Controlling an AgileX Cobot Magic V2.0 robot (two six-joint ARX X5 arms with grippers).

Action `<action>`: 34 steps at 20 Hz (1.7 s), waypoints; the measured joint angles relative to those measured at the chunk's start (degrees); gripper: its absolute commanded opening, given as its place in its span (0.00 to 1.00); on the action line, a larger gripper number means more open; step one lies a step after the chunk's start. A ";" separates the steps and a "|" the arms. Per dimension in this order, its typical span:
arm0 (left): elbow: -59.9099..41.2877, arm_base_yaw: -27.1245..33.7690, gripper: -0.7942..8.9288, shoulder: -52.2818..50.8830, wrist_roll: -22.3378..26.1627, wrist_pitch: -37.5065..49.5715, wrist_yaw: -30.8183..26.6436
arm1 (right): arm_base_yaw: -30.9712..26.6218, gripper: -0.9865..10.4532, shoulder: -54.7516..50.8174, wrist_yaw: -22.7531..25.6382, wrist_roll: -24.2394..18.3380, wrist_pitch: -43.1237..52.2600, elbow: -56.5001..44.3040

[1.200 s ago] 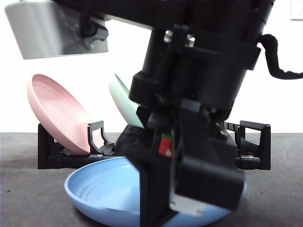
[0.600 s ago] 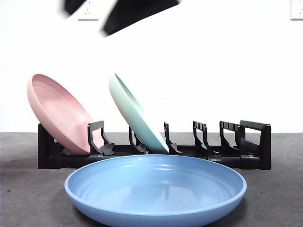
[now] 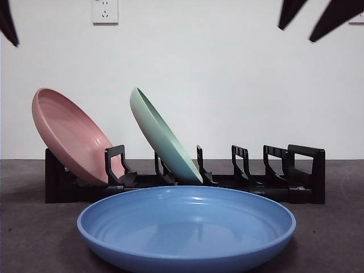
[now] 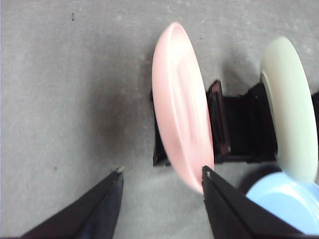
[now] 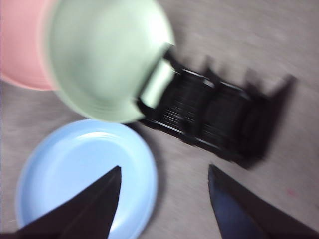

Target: Place the plate

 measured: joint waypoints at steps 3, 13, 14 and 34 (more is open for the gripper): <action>6.75 -1.11 0.35 8.17 -0.13 -1.92 0.00 | -1.44 0.33 0.00 -0.04 -0.31 -0.24 0.00; 22.51 -3.41 0.34 28.22 -0.44 -8.74 -4.96 | -1.90 0.33 0.00 -0.04 -0.46 -0.26 0.00; 22.51 -3.43 0.34 29.20 -0.44 -8.96 -4.96 | -1.90 0.33 0.00 -0.04 -0.83 -0.26 0.00; 32.30 -3.45 0.10 31.04 2.32 -17.46 -13.09 | -1.90 0.33 0.00 0.00 -1.86 -0.24 0.00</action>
